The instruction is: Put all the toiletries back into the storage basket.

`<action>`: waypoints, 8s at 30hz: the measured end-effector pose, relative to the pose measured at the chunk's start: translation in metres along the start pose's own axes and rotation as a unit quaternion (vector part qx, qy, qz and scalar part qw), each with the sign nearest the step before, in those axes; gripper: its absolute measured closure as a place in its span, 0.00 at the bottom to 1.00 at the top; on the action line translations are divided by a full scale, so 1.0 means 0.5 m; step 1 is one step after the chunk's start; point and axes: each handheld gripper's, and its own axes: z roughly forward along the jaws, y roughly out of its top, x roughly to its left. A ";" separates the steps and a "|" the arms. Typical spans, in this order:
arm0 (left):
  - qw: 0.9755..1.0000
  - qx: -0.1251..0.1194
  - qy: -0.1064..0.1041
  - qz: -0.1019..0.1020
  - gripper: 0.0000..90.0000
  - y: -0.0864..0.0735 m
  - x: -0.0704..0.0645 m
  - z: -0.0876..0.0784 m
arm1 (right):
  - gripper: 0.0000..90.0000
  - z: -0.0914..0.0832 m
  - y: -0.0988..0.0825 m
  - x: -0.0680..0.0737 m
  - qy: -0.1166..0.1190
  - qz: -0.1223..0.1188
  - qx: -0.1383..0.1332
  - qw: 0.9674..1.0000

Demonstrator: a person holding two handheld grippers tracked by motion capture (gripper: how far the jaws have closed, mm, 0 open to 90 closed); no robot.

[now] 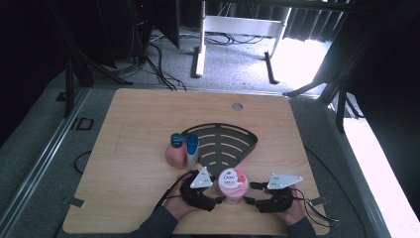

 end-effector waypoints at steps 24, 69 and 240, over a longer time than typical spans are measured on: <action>1.000 0.013 0.001 0.020 0.21 0.001 0.001 0.027 | 0.31 0.027 0.006 -0.002 0.008 -0.018 0.015 1.000; 0.999 -0.002 0.028 0.039 0.20 0.037 -0.014 0.010 | 0.33 0.000 0.038 0.014 -0.026 -0.059 0.017 0.998; 0.983 -0.018 0.180 -0.042 0.17 0.195 0.154 0.161 | 0.38 0.027 0.169 -0.248 -0.098 -0.038 0.035 0.994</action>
